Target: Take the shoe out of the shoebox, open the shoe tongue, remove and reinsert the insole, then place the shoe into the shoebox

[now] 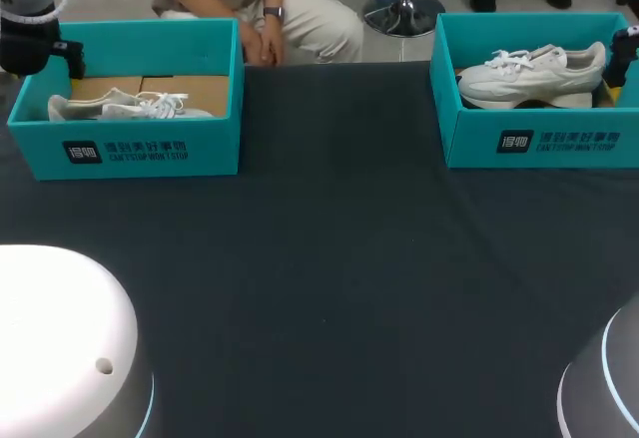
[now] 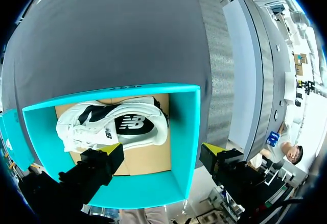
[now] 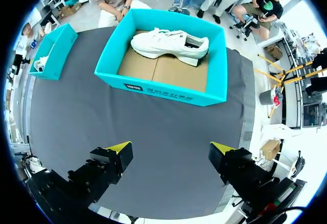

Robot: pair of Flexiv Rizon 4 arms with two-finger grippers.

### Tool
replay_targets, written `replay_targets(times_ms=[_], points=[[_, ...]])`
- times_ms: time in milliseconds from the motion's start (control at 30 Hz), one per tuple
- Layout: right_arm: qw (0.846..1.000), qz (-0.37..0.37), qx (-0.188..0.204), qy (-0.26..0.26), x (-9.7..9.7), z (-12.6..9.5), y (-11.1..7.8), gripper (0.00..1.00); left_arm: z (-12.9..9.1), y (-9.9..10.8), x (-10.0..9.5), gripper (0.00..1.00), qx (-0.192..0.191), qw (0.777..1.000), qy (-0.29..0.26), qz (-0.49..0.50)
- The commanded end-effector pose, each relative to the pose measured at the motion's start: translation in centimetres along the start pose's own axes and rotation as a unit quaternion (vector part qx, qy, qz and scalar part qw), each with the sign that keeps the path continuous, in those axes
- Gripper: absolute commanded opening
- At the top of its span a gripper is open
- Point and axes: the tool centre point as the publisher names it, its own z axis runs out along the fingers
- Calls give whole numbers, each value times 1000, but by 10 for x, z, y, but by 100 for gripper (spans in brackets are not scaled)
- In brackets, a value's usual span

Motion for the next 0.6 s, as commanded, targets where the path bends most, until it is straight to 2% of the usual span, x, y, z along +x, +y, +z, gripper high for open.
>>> replay_targets(times_ms=[33,567,600], points=[[999,0,49,-1,0,-1,5,100,0,0,0,100,-1,1000,0,0],[999,0,49,-1,0,-1,5,100,0,0,0,100,-1,1000,0,0],[999,8,47,15,-4,1,11,100,0,0,0,100,-1,1000,0,0]])
